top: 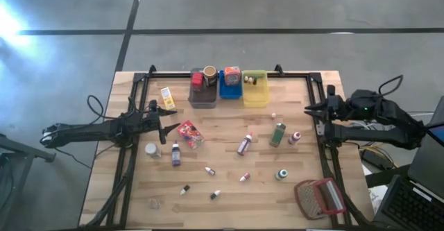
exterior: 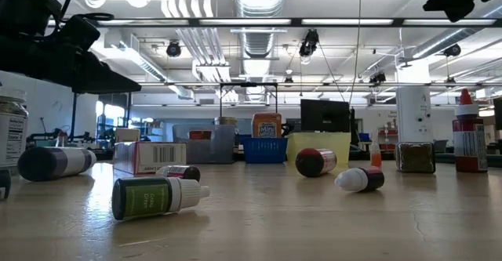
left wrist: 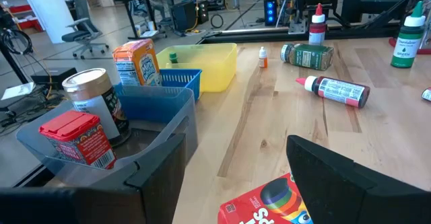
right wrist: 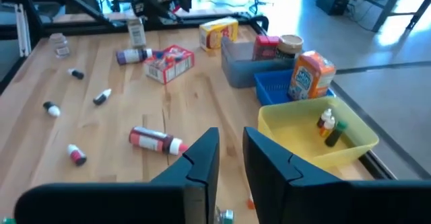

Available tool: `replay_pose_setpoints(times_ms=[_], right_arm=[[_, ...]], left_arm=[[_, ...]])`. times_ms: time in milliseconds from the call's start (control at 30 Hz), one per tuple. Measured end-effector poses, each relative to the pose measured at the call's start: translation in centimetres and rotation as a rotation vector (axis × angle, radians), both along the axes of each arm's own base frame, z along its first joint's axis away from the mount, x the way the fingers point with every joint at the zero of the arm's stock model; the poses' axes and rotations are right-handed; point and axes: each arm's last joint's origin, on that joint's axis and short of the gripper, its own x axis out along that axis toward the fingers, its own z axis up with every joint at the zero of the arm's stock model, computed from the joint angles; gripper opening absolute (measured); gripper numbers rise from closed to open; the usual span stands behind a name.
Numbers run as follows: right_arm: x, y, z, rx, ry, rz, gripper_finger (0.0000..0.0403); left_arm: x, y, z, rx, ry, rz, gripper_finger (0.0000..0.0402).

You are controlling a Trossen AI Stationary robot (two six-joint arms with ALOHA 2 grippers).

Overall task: Pick & Place Kitchen Items
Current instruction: Put the yellow cereal box into the blue bin

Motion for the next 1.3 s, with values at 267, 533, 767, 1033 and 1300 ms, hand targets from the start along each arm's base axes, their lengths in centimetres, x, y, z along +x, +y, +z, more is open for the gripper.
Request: replay_pose_setpoints(times_ms=[267, 533, 767, 1033, 1300], right_arm=[[-0.7, 0.1, 0.0, -0.002, -0.022, 0.000, 0.0088], [-0.6, 0.1, 0.0, 0.000, -0.014, -0.001, 0.0111], [-0.6, 0.1, 0.0, 0.000, -0.013, -0.001, 0.0131], [-0.6, 0.1, 0.0, 0.000, -0.014, -0.001, 0.0155], [-0.6, 0.1, 0.0, 0.000, -0.014, -0.001, 0.0177]], left_arm=[[0.0, 0.0, 0.0, 0.005, -0.003, 0.000, 0.0261], [0.1, 0.0, 0.3, -0.013, -0.041, 0.004, 0.0261], [0.3, -0.1, 2.5, -0.216, -0.348, -0.017, 0.0261], [-0.2, 0.0, 6.0, -0.276, -0.689, -0.007, 0.0261], [-0.5, 1.3, 9.4, -0.353, -0.463, 0.592, 0.0259]])
